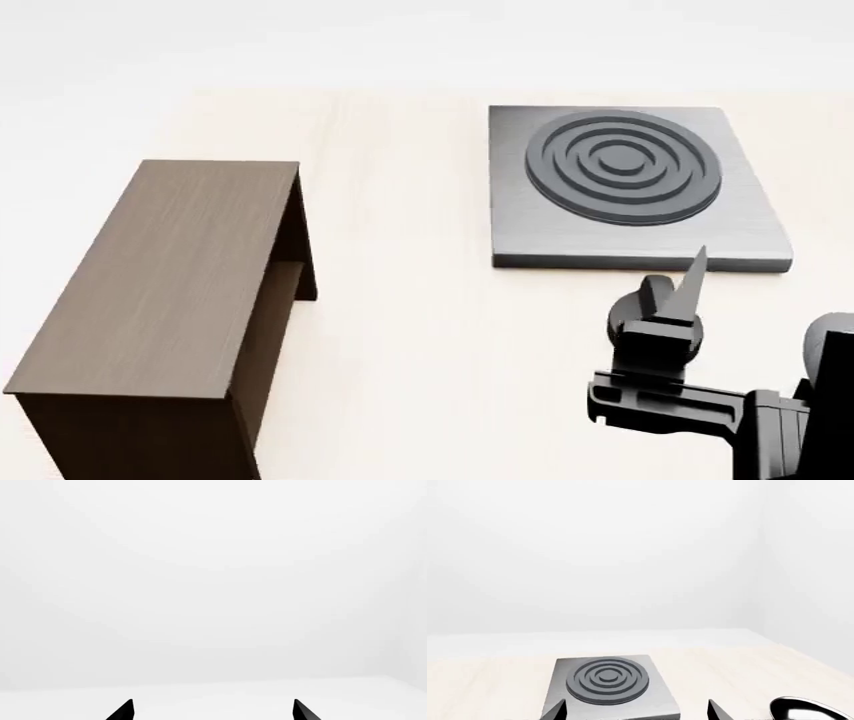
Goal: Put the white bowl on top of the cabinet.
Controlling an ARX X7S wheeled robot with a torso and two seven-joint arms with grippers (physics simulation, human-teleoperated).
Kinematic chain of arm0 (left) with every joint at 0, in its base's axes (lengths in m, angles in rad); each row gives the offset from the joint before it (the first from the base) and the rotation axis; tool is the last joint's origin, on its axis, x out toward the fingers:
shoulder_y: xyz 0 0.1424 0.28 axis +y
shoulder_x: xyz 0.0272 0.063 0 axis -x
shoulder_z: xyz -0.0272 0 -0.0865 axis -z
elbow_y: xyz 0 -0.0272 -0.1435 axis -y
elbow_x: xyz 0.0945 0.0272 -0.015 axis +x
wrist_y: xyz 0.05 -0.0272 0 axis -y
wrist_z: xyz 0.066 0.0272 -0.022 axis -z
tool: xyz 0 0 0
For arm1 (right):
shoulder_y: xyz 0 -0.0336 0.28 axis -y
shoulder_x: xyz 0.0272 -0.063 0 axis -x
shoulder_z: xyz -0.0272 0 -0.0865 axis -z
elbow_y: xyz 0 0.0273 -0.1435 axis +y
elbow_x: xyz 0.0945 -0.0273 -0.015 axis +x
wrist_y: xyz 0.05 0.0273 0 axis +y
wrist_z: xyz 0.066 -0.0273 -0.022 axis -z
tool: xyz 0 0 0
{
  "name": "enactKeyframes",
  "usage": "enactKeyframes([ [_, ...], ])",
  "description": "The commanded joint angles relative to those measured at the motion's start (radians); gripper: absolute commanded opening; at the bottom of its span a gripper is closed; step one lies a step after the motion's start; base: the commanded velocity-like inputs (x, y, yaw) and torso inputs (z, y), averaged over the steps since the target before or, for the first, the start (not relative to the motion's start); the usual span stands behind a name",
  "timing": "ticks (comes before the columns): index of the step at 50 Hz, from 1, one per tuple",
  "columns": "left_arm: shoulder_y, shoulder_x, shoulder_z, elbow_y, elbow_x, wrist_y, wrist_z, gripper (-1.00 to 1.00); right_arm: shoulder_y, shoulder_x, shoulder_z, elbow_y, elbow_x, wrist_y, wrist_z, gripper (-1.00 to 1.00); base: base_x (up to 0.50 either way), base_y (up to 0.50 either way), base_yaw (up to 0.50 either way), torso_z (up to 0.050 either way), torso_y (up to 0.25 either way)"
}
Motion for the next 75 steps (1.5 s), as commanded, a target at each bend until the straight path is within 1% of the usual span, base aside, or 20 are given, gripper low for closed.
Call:
enactKeyframes([
  [1, 0.002, -0.005, 0.002, 0.002, -0.001, 0.000, -0.005, 1.00, -0.015, 0.014, -0.012, -0.003, -0.005, -0.019, 0.003, 1.00, 0.00, 0.50, 0.00, 0.000, 0.000],
  [5, 0.004, -0.006, 0.002, 0.002, -0.002, 0.002, -0.006, 1.00, -0.018, 0.013, -0.005, 0.000, 0.004, -0.022, 0.013, 1.00, 0.00, 0.50, 0.00, 0.000, 0.000],
  [12, 0.005, -0.007, 0.004, -0.001, -0.003, 0.005, -0.008, 1.00, -0.024, 0.004, 0.018, 0.017, 0.028, -0.029, 0.030, 1.00, 0.00, 0.00, 0.00, 0.000, 0.000],
  [17, 0.005, -0.008, 0.006, -0.001, -0.003, 0.005, -0.010, 1.00, -0.039, 0.008, 0.021, 0.008, 0.022, -0.056, 0.009, 1.00, 0.00, 0.00, 0.00, 0.000, 0.000],
  [18, 0.006, -0.008, 0.006, -0.001, -0.003, 0.006, -0.010, 1.00, -0.050, 0.006, 0.032, 0.007, 0.020, -0.074, -0.005, 1.00, 0.41, 0.00, 0.00, 0.000, 0.000],
  [30, 0.005, -0.012, 0.011, 0.000, -0.002, 0.006, -0.013, 1.00, -0.058, 0.014, 0.007, 0.017, 0.010, -0.074, 0.004, 1.00, 0.50, 0.00, 0.00, 0.000, 0.000],
  [39, 0.006, -0.015, 0.012, -0.002, -0.005, 0.007, -0.015, 1.00, -0.041, 0.014, 0.006, 0.034, 0.034, -0.054, 0.044, 1.00, 0.02, 0.00, 0.00, 0.000, 0.002],
  [51, -0.001, -0.017, 0.017, -0.019, -0.013, 0.016, -0.014, 1.00, 0.051, -0.001, 0.035, 0.116, 0.099, 0.026, 0.194, 1.00, 0.00, 0.00, 0.00, 0.000, 0.000],
  [57, -0.002, -0.018, 0.017, -0.027, -0.019, 0.022, -0.014, 1.00, 0.107, 0.001, 0.098, 0.173, 0.159, 0.074, 0.312, 1.00, 0.00, 0.00, 0.00, 0.000, 0.000],
  [62, -0.004, -0.019, 0.019, -0.029, -0.020, 0.022, -0.015, 1.00, 0.144, 0.006, 0.147, 0.228, 0.240, 0.151, 0.473, 1.00, 0.00, 0.00, 0.00, 0.000, 0.000],
  [64, -0.004, -0.019, 0.019, -0.030, -0.020, 0.022, -0.016, 1.00, 0.144, 0.010, 0.148, 0.234, 0.239, 0.150, 0.474, 1.00, 0.00, 0.00, 0.00, 0.000, 0.000],
  [70, -0.003, -0.020, 0.019, -0.028, -0.021, 0.022, -0.019, 1.00, 0.145, 0.019, 0.197, 0.269, 0.285, 0.176, 0.568, 1.00, 0.00, 0.00, 0.00, 0.000, 0.000],
  [75, -0.003, -0.021, 0.021, -0.030, -0.021, 0.022, -0.020, 1.00, 0.154, 0.027, 0.248, 0.306, 0.393, 0.213, 0.708, 1.00, 0.00, 0.00, 0.00, 0.000, 0.000],
])
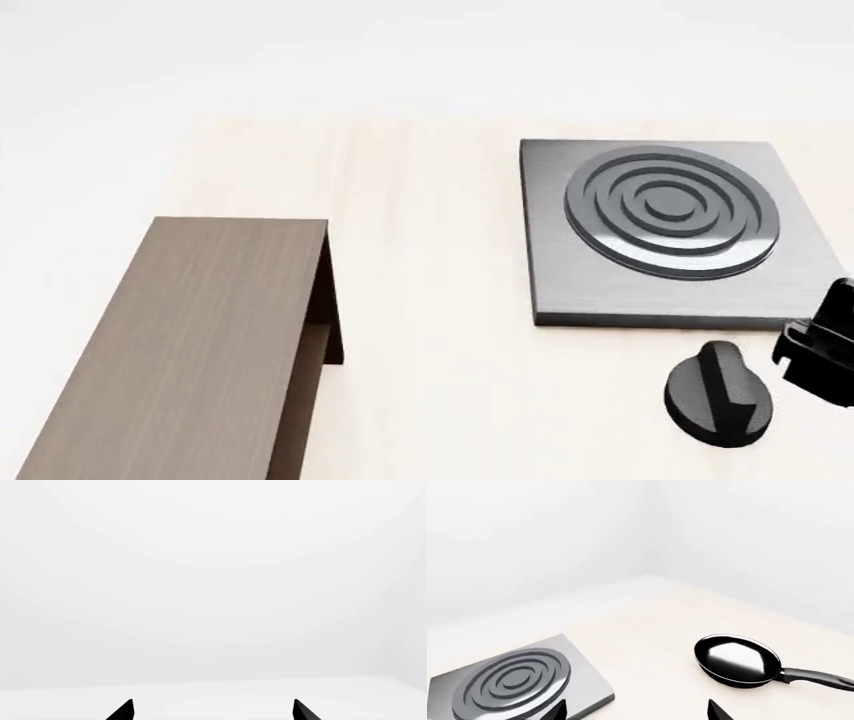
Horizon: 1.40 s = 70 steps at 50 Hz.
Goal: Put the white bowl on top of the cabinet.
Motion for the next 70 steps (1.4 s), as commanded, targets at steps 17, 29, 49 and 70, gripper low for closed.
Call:
enactKeyframes([
  [17, 0.003, -0.005, 0.003, -0.005, -0.005, 0.005, -0.007, 1.00, 0.049, -0.053, 0.302, 0.105, 0.142, 0.184, 0.240, 1.00, 0.00, 0.00, 0.00, 0.000, 0.000],
  [29, 0.005, -0.007, 0.005, -0.004, -0.006, 0.008, -0.010, 1.00, -0.004, -0.051, 0.423, 0.107, 0.101, 0.184, 0.240, 1.00, 0.00, 0.00, 0.00, 0.000, 0.000],
  [49, 0.001, -0.011, 0.011, -0.014, -0.011, 0.014, -0.011, 1.00, -0.236, -0.024, 0.748, 0.031, 0.168, 0.184, 0.240, 1.00, 0.00, 0.00, 0.00, 0.000, 0.000],
  [70, 0.005, -0.015, 0.013, -0.011, -0.011, 0.016, -0.016, 1.00, -0.330, -0.040, 0.870, 0.032, 0.203, 0.184, 0.240, 1.00, 0.00, 0.00, 0.00, 0.000, 0.000],
])
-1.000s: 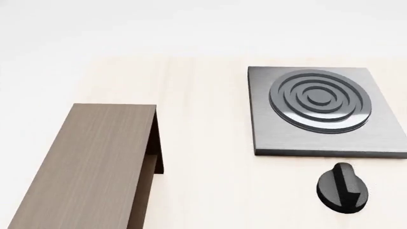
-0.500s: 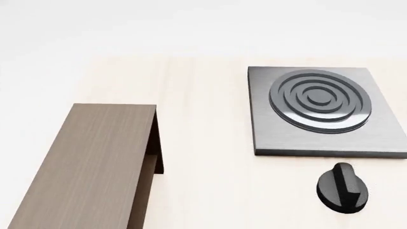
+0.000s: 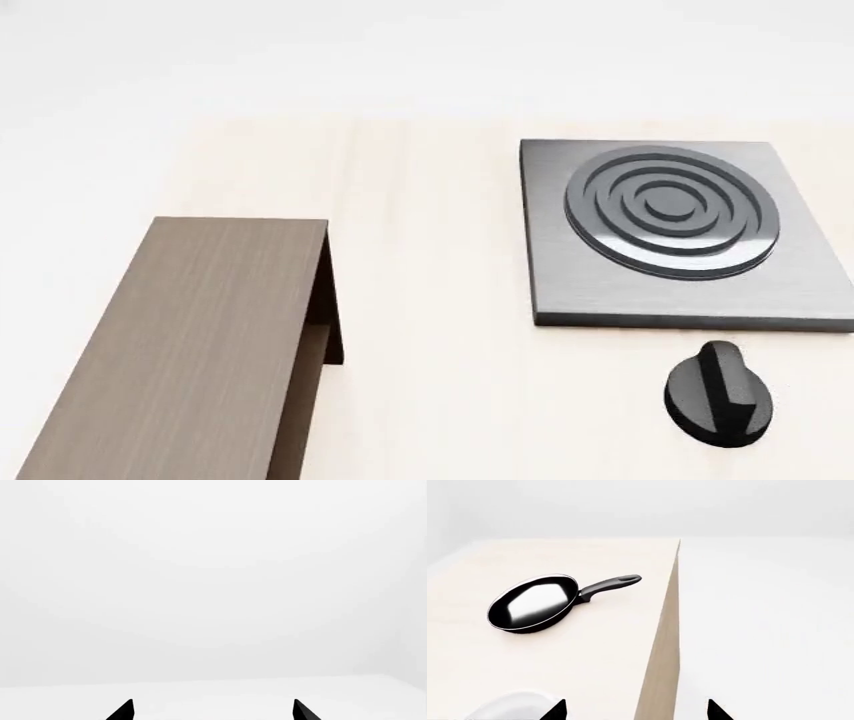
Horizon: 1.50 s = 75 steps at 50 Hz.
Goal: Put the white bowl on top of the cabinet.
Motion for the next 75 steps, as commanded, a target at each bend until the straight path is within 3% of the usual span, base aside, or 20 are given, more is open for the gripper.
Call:
enactKeyframes([
  [1, 0.002, -0.002, 0.001, 0.000, 0.000, 0.002, -0.002, 1.00, -0.048, -0.014, 0.044, 0.003, 0.018, 0.000, 0.000, 1.00, 0.00, 0.00, 0.00, 0.000, 0.000],
  [26, -0.001, -0.007, 0.008, 0.002, 0.003, -0.004, -0.009, 1.00, 0.120, 0.005, -0.271, 0.198, -0.067, 0.001, 0.000, 1.00, 0.00, 0.00, 0.00, 0.000, 0.000],
  [75, -0.002, -0.014, 0.018, -0.002, 0.004, -0.007, -0.018, 1.00, 0.255, -0.041, -0.314, 0.459, -0.172, 0.001, 0.000, 1.00, 0.00, 0.00, 0.00, 0.000, 0.000],
])
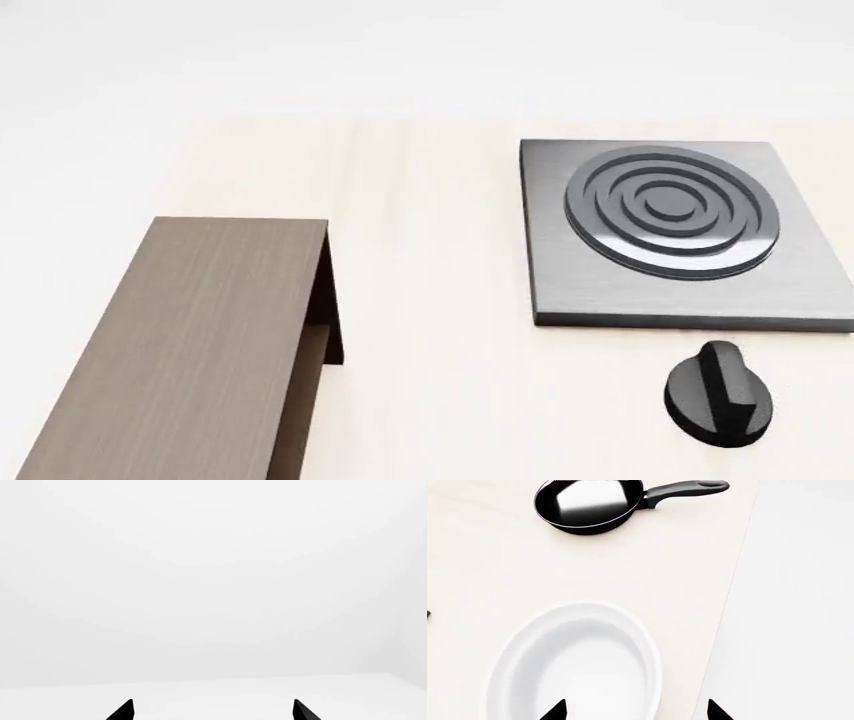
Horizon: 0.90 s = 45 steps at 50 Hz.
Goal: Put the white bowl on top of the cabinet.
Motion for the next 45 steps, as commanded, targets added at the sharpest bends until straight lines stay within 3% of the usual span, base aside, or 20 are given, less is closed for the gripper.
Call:
enactKeyframes([
  [1, -0.001, -0.002, 0.002, 0.000, 0.001, -0.003, -0.003, 1.00, 0.024, -0.004, 0.006, 0.047, -0.022, 0.000, 0.000, 1.00, 0.00, 0.00, 0.00, 0.000, 0.000],
  [27, -0.006, -0.008, 0.008, -0.007, 0.002, -0.006, -0.007, 1.00, 0.063, -0.014, -0.060, 0.140, -0.076, -0.012, -0.008, 1.00, 0.00, 0.00, 0.00, 0.000, 0.000],
  [45, -0.004, -0.010, 0.011, -0.007, 0.002, -0.007, -0.011, 1.00, 0.012, 0.012, -0.113, 0.209, -0.159, -0.127, -0.115, 1.00, 0.00, 0.00, 0.00, 0.000, 0.000],
])
